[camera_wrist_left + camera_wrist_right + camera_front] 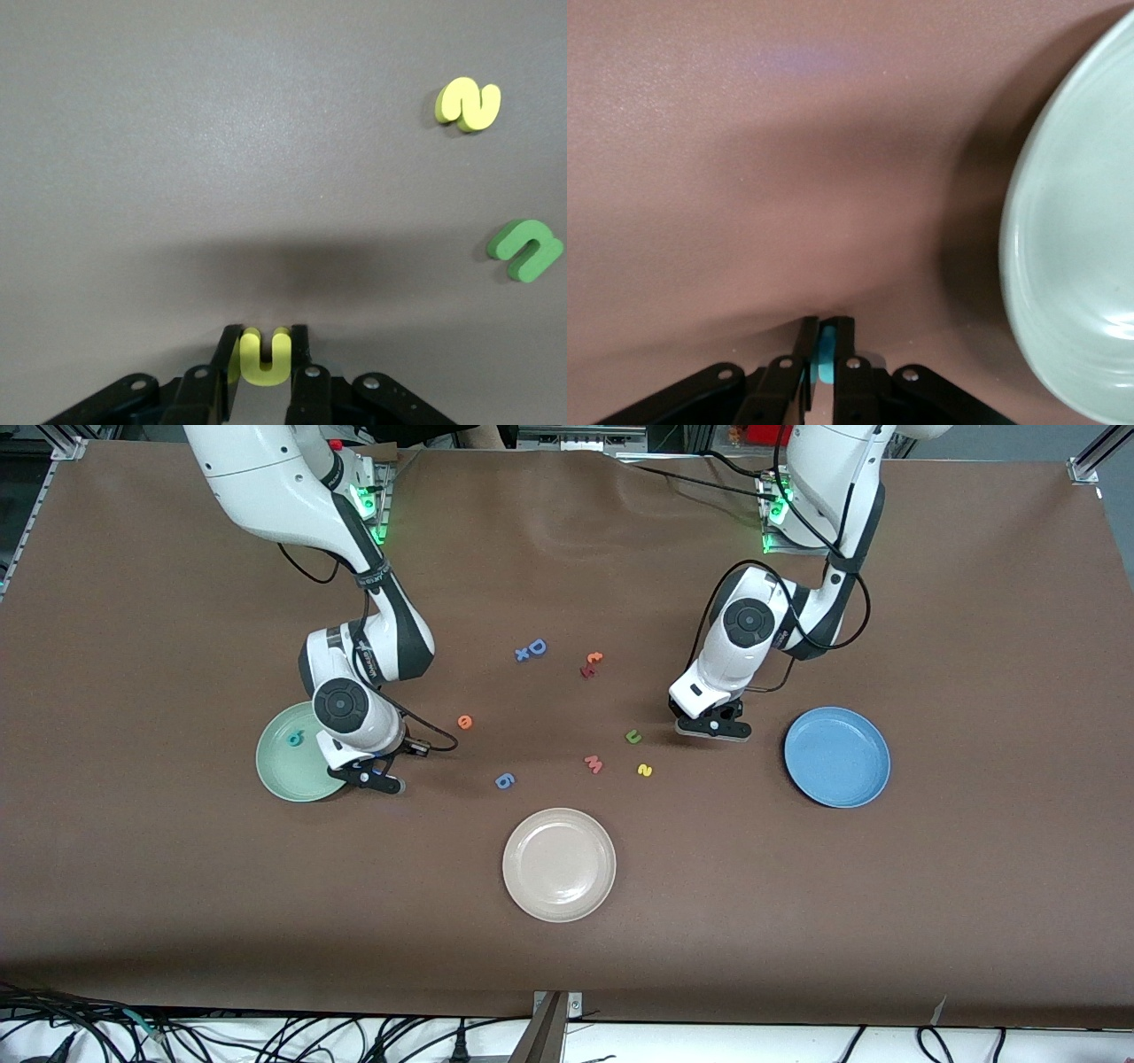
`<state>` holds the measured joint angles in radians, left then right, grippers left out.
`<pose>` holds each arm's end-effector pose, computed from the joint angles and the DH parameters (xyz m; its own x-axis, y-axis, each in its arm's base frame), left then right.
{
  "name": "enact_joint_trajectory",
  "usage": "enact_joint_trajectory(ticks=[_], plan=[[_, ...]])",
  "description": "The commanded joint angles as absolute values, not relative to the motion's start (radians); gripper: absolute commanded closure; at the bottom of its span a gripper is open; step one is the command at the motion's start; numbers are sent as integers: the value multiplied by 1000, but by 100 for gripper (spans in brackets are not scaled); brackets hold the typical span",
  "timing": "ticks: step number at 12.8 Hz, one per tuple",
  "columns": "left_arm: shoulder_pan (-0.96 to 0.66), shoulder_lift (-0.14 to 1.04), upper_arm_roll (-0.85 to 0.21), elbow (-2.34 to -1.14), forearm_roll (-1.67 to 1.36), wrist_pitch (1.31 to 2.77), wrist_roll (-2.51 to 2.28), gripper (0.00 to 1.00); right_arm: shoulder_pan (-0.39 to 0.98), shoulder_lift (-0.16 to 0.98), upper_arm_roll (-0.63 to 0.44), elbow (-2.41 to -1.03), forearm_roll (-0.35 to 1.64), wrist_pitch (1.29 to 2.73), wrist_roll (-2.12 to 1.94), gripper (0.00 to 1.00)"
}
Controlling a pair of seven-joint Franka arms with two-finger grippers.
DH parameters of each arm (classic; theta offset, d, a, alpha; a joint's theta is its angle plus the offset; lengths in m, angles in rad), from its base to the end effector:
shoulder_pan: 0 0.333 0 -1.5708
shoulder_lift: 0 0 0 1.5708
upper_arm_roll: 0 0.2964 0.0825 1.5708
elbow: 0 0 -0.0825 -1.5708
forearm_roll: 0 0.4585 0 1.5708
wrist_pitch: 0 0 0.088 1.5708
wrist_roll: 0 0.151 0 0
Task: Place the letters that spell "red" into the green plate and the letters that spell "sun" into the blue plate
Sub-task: 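Place the teal L on the mint plate while the left places yellow u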
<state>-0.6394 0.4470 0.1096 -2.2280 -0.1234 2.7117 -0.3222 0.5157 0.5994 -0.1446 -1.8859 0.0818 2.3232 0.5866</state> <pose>0.5024 -0.2832 0.0463 0.9935 -0.1074 0.0363 -0.1082 -0.9939 0.0212 0.6016 0.2318 0.0589 0.9596 -0.2590 -0.1102 -0.2472 -0.9626 0.1105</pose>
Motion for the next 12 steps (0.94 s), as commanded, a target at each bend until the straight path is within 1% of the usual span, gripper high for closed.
enact_joint_trajectory(ticks=[1, 4, 6, 9, 11, 12], plan=[[-637, 397, 120, -2220, -100, 2660, -324, 84, 522, 615, -146, -1893, 92, 2339, 594, 98], [-603, 361, 123, -2217, -100, 2605, -273, 87, 522, 594, -149, -1891, 92, 2319, 597, 98], [-566, 324, 121, -2215, -100, 2527, -195, 87, 522, 556, -159, -1876, 91, 2235, 597, 98], [-459, 305, 121, -2218, -100, 2490, -47, 86, 520, 505, -204, -1839, 81, 2117, 554, 98], [-363, 273, 121, -2215, -100, 2435, 79, 86, 520, 496, -259, -1795, 81, 2012, 476, 98], [-326, 259, 121, -2212, -100, 2416, 131, 87, 519, 492, -303, -1786, 81, 1972, 406, 98]])
